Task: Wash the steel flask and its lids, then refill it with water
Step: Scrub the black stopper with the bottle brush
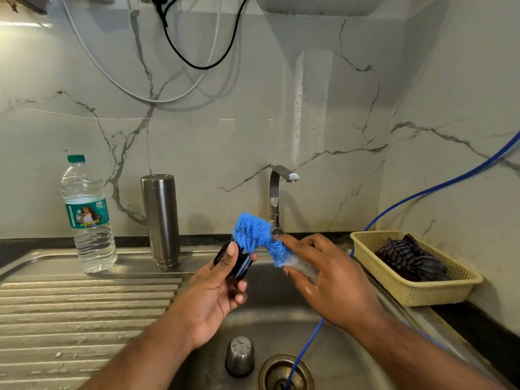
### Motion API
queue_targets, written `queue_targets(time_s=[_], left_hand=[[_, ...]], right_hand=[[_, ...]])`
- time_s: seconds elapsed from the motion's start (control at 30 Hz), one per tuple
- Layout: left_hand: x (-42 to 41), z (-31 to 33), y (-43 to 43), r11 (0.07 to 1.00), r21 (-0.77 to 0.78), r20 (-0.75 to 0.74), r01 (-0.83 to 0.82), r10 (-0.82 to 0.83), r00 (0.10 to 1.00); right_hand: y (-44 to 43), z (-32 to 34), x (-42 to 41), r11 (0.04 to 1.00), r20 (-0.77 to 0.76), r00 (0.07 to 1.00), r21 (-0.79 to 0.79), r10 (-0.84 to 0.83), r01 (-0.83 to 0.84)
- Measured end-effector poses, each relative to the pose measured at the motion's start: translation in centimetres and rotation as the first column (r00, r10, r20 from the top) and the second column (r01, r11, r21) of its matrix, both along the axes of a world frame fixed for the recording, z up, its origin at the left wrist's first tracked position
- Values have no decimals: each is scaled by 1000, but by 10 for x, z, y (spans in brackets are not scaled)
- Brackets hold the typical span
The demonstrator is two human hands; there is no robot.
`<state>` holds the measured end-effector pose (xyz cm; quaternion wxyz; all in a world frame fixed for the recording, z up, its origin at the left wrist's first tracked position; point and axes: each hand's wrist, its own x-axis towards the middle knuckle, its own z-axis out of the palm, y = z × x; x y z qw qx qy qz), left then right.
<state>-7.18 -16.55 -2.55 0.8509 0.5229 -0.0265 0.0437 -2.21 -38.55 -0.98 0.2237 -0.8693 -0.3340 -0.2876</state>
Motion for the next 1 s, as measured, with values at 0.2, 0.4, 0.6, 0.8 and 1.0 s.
queue_targets(time_s=[0.2,0.4,0.6,0.8,1.0], left_hand=[[-2,4,1,997,-76,-49,19,-23,999],[-10,9,0,958,-225,-40,180,-194,980],[-2,2,2,995,-96,-53,23,-29,998],[-1,-1,5,999,4,-72,50,-50,996],[-2,-2,3,988,149,1,27,-28,1000]], right_hand=[[1,-1,2,998,-9,1000,-51,-26,25],[-1,-2,6,995,2,996,-38,-89,89],[2,-1,1,999,17,1000,-32,4,-3],[2,0,-2,997,31,999,-68,25,-23],[-2,0,4,998,-10,1000,-52,26,-26]])
